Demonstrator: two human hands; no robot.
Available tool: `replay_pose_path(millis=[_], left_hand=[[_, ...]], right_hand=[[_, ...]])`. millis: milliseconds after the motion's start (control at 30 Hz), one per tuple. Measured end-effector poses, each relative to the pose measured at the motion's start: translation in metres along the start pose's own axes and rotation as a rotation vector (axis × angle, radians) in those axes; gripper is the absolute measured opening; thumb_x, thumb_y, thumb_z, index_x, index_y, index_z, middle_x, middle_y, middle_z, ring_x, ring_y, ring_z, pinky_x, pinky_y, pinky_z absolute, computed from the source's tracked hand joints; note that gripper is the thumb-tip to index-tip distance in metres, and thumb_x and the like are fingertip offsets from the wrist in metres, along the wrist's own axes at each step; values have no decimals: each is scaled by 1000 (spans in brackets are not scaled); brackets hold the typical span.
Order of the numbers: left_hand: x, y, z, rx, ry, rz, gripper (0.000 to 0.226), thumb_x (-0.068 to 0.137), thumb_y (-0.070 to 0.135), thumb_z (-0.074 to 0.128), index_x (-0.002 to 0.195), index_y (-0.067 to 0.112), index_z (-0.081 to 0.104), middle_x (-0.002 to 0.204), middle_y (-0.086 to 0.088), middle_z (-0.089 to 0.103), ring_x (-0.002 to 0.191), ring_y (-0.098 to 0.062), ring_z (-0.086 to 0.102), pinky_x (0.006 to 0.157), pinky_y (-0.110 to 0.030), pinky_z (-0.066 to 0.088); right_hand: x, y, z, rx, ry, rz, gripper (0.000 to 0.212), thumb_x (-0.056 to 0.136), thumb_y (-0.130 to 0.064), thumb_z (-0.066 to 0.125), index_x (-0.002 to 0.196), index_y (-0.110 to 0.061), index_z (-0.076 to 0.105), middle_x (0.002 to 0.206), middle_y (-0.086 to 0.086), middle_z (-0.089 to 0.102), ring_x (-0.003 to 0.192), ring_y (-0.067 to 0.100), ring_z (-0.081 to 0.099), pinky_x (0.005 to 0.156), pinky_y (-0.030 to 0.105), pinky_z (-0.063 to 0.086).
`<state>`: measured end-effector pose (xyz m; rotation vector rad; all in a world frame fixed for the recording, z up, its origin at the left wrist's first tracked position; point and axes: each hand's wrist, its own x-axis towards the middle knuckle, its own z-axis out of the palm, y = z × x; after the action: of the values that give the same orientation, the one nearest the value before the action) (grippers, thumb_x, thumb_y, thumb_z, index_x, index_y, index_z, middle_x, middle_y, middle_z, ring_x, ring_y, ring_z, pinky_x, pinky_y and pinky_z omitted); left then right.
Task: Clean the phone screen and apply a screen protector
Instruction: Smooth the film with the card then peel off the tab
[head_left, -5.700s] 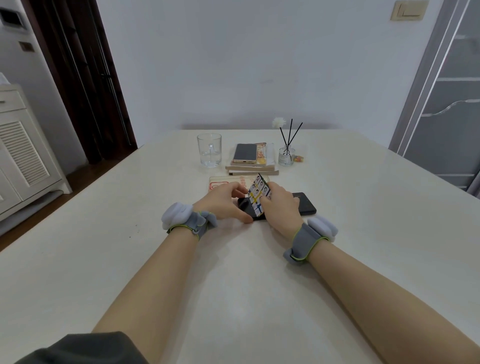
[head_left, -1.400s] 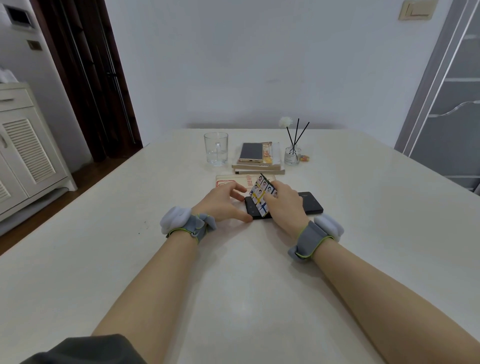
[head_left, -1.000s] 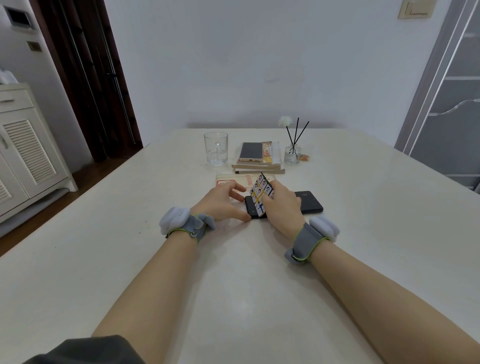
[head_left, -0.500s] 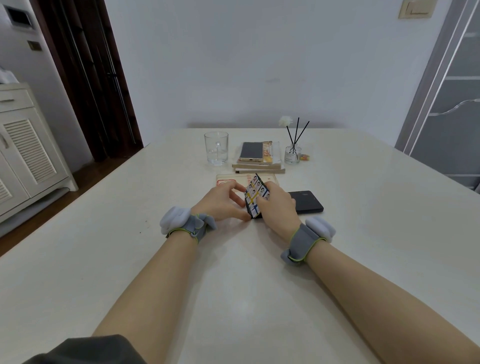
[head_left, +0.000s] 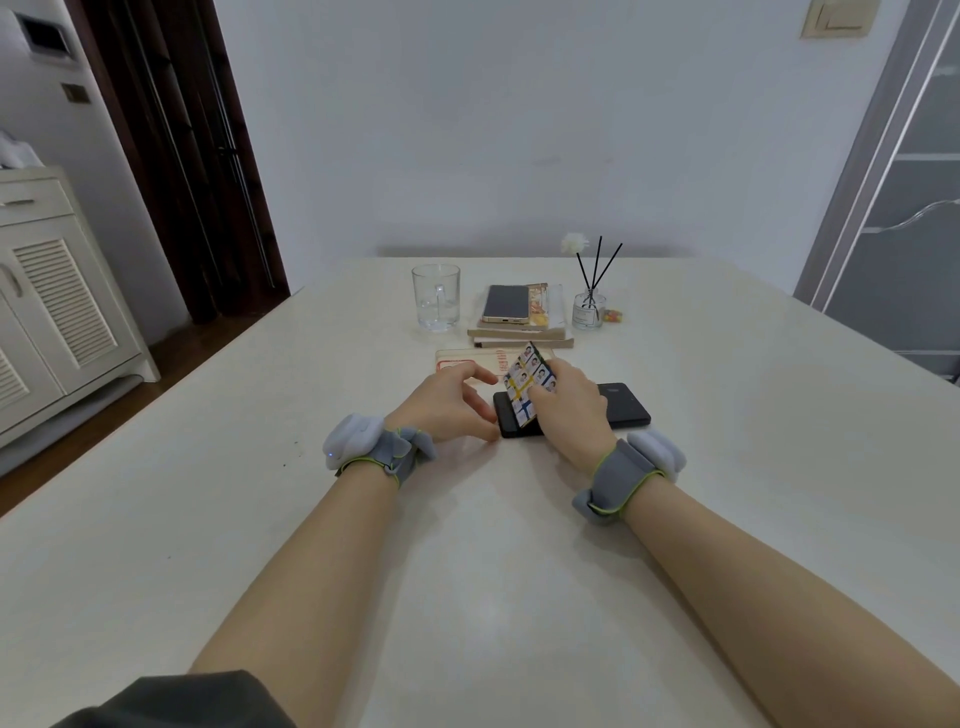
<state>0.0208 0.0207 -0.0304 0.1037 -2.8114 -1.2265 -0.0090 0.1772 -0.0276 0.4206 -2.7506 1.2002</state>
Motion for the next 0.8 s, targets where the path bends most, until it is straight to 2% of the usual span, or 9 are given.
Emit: replay_pose_path(millis=[167,267,400,500,567,667,800], left_hand=[[-1,2,0,9,13,-4,55,70,1,62,119,23,54,83,10,70,97,-4,55,68,-5,37],[-2,4,0,15,25,2,53,73,-1,59,120,22,53,81,11,69,99,-1,53,67,-1,35],[-3,4,0,33,49,6,53,74,1,59,122,23,52,90,10,70,99,-3,53,67,-2,35],[-2,4,0,55,57,29,57,71,3,63,122,24,51,101,8,65,99,-10,53,70,-13,39],[-2,4,0,70,55,38,59,70,5,68,123,24,50,108,6,60,101,-12,53,77,-19,39],[-2,2,1,71,44,32,61,70,7,70,125,23,49,116,3,59,104,-11,52,82,-19,36],[-1,1,1,65,33,18,62,70,9,71,125,26,48,118,4,62,107,-13,54,83,-20,36]], right_hand=[[-1,3,4,-49,-13,9,24,93,-19,40,113,-14,52,118,9,62,109,32,52,96,39,29],[-2,-1,7,-38,-39,-28,23,92,-19,41,112,-16,54,117,8,63,109,32,52,95,39,28],[1,1,3,-47,17,12,23,92,-17,41,111,-14,53,117,8,62,107,32,53,96,38,28],[2,2,4,-69,33,26,22,92,-16,40,110,-13,52,117,9,63,107,32,53,96,38,28],[1,0,8,-90,-8,-8,23,92,-16,39,110,-13,53,117,8,63,109,32,53,97,40,28],[-1,-3,12,-70,-64,-53,25,92,-15,38,112,-15,54,119,8,62,110,32,53,98,41,27],[2,-2,7,-95,9,-12,25,94,-16,37,114,-13,51,120,9,61,111,32,53,98,40,27]])
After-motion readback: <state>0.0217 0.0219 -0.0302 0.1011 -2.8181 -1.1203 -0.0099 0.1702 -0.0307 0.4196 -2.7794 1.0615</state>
